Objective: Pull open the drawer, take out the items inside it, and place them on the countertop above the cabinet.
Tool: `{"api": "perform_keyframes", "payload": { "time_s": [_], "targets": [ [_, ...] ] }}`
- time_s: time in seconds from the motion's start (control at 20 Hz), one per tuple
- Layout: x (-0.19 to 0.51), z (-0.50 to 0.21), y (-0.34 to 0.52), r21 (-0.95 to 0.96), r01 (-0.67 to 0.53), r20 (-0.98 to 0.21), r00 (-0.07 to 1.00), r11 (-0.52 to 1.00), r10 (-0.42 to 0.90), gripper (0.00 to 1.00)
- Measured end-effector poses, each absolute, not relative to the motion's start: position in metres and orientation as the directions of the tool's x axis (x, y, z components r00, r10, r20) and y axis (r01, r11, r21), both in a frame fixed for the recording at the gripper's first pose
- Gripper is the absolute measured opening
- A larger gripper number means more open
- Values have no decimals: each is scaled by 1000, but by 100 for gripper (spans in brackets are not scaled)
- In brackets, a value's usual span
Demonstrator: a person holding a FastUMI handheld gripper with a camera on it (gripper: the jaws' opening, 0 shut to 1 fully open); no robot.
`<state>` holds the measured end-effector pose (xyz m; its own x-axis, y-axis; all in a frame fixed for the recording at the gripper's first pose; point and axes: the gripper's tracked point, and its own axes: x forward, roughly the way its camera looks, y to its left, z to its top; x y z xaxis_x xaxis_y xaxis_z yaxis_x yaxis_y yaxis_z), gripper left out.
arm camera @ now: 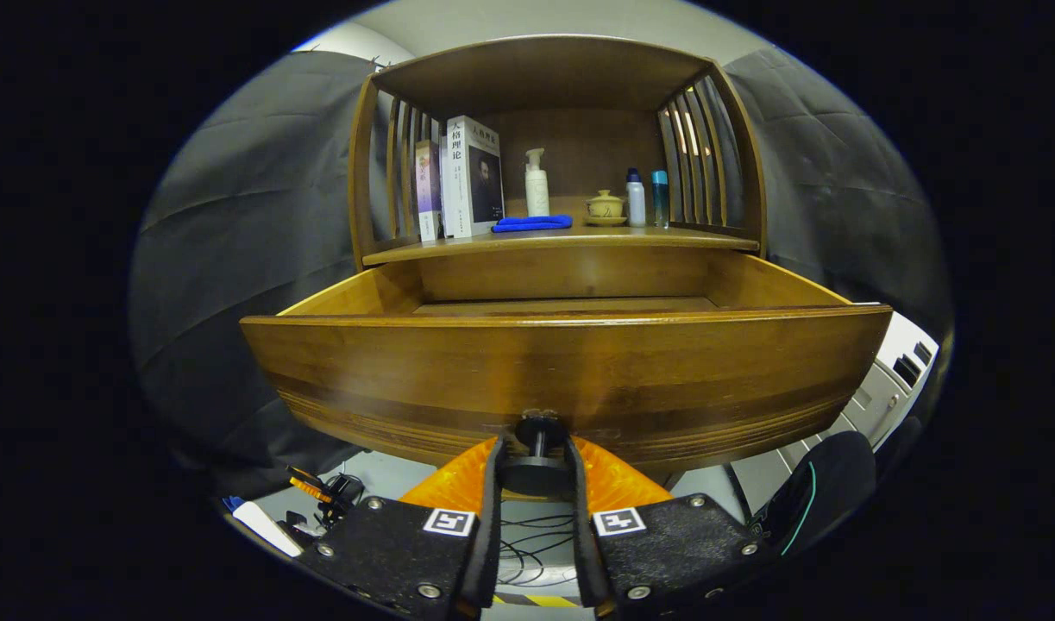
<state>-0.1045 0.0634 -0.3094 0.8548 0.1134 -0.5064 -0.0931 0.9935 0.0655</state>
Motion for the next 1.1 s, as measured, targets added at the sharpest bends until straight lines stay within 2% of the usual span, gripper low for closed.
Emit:
{"api": "perform_keyframes", "payload": {
  "time_s": [0.1,0.3,0.55,0.75,1.1],
  "targets": [
    [-111,-305,65,68,-114,-518,845,991,132,46],
    [-111,-274,72,47,-167,-470,866,985,169,95],
    [-90,-204,73,24,-172,-356,919,985,169,95],
    [-60,-171,67,-19,-172,-377,914,985,152,95],
    [4,-138,60,8,-89,-419,904,996,85,95]
  ]
}}
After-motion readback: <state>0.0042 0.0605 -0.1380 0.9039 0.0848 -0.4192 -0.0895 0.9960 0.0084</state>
